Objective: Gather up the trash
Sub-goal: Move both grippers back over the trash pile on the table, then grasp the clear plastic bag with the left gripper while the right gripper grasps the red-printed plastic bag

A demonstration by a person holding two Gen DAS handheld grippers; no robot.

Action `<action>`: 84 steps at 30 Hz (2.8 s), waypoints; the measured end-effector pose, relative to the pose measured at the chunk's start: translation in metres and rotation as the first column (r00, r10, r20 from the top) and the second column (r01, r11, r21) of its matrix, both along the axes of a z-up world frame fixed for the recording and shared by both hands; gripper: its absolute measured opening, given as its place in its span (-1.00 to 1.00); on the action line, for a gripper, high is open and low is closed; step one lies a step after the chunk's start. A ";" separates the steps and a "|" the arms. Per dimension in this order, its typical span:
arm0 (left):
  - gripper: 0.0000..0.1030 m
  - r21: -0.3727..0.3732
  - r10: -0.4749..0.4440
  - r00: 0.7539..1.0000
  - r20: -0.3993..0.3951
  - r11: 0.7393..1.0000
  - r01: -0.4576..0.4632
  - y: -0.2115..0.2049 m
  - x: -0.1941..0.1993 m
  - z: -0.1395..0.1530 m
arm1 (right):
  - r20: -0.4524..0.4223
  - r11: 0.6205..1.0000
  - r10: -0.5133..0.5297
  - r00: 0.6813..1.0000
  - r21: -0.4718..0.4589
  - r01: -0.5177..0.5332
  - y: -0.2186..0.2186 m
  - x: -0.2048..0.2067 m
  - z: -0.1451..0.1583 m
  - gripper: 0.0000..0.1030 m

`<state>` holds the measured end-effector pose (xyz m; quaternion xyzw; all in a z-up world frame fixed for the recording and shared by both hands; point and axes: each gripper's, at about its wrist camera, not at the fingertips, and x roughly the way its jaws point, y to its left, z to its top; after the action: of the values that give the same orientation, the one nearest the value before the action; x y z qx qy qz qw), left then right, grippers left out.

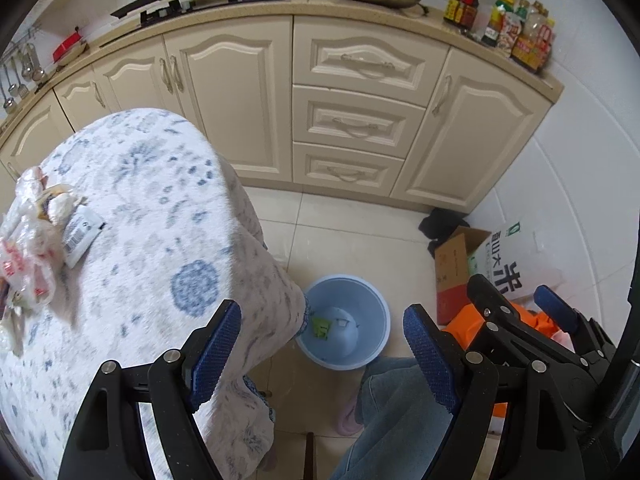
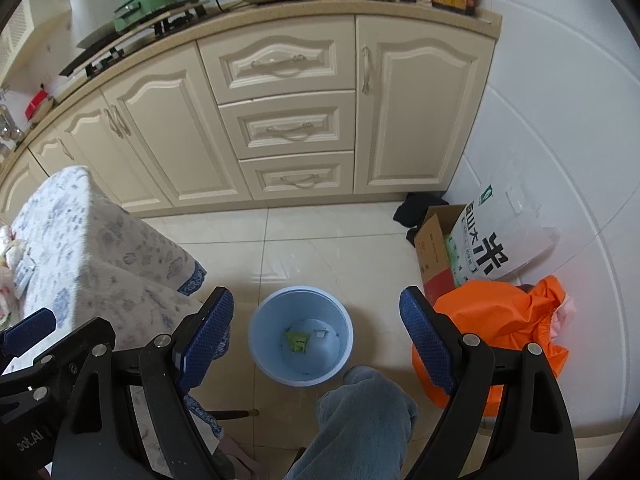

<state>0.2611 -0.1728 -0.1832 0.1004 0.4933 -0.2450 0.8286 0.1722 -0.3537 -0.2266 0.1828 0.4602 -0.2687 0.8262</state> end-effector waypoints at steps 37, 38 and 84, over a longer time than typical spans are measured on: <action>0.56 -0.067 0.458 0.889 0.035 0.888 -0.455 0.284 -0.041 0.067 | 0.140 0.887 0.462 0.876 -0.070 -0.456 0.228 0.056 0.066 0.70; 0.56 -0.068 0.472 0.881 0.029 0.880 -0.470 0.292 -0.037 0.065 | 0.137 0.881 0.473 0.871 -0.069 -0.468 0.234 0.059 0.065 0.70; -0.43 -0.073 0.574 0.818 -0.031 0.815 -0.575 0.382 0.083 0.007 | 0.116 0.781 0.617 0.778 0.035 -0.624 0.324 0.192 0.030 -0.09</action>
<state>0.3440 0.2088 -0.1763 -0.0868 0.4935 -0.0035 0.8654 0.3641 -0.0292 -0.1967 0.0635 0.4631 0.0443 0.8829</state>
